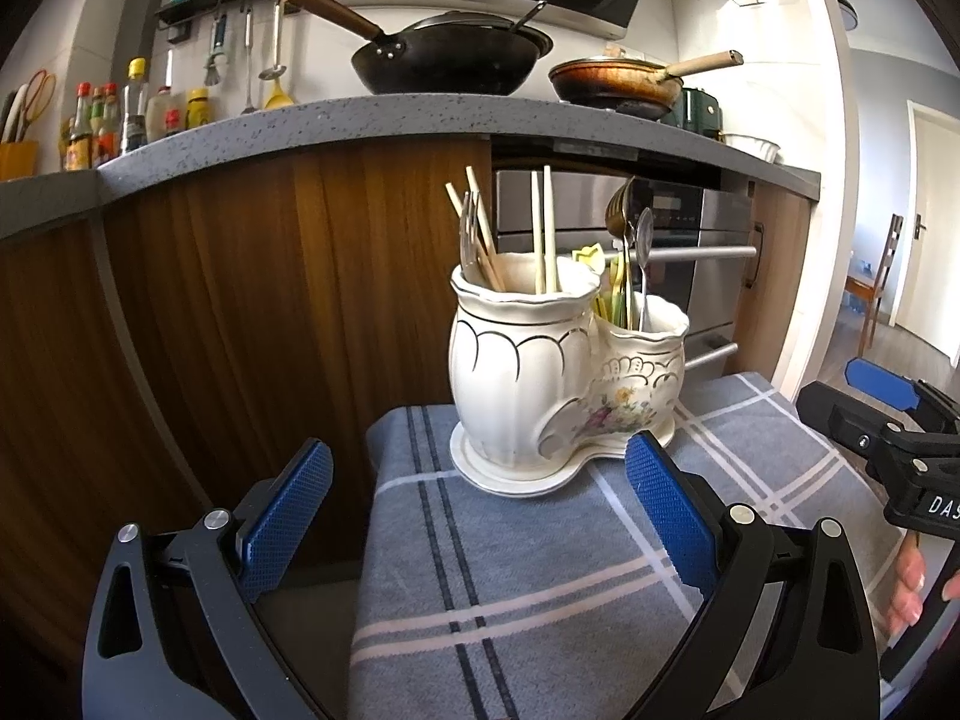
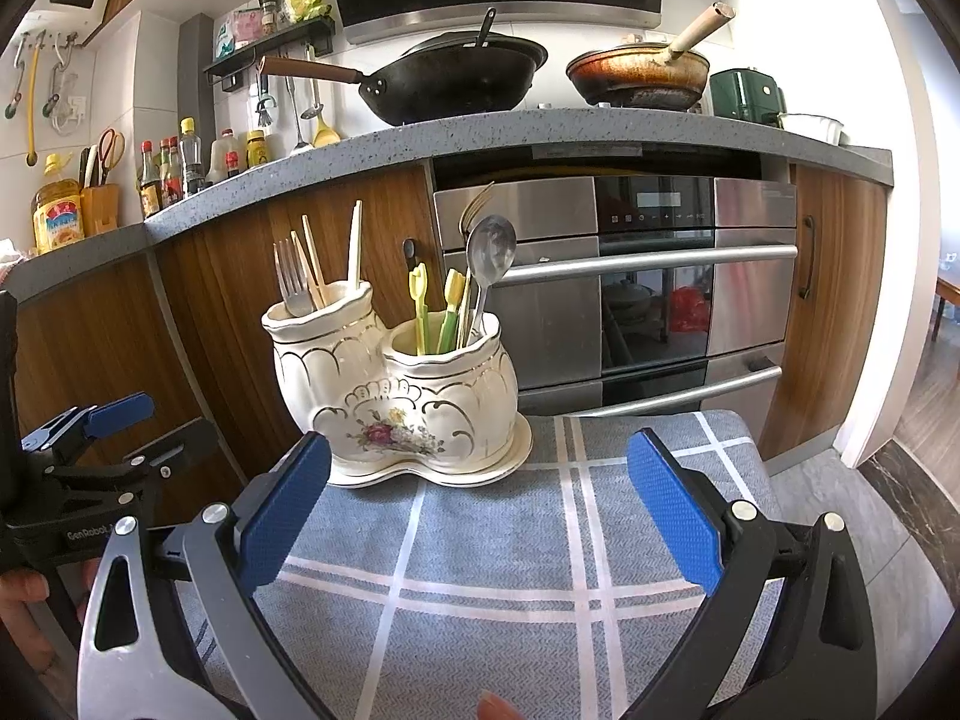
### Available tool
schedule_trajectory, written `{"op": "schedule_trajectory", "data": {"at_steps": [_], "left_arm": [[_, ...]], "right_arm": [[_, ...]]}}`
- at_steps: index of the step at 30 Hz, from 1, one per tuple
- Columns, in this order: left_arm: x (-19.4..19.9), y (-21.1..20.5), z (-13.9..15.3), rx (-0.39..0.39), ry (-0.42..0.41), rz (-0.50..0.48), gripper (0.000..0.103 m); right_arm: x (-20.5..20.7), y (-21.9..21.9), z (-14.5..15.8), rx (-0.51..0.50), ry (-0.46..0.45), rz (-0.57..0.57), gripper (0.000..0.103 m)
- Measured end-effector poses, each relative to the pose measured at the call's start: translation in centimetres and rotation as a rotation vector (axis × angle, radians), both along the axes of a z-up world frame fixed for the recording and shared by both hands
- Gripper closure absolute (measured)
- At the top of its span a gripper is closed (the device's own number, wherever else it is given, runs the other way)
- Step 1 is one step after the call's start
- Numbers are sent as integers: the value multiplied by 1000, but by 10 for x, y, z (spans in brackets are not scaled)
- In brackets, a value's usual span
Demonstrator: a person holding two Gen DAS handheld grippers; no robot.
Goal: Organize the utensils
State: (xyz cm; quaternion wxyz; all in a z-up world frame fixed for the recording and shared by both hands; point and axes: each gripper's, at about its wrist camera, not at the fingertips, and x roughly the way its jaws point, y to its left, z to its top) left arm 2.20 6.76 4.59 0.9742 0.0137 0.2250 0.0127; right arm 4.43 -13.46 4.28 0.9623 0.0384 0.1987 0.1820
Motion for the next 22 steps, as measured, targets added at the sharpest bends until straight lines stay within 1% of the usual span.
{"op": "schedule_trajectory", "data": {"at_steps": [13,19,22], "left_arm": [[3,-1,-3,14,9,-16,6],[8,-1,-7,3,49,-19,5],[8,-1,-8,5,56,-22,5]], "right_arm": [[0,1,-3,-5,7,-2,5],[1,2,-6,-11,20,-2,5],[2,2,-6,-10,18,-3,5]]}}
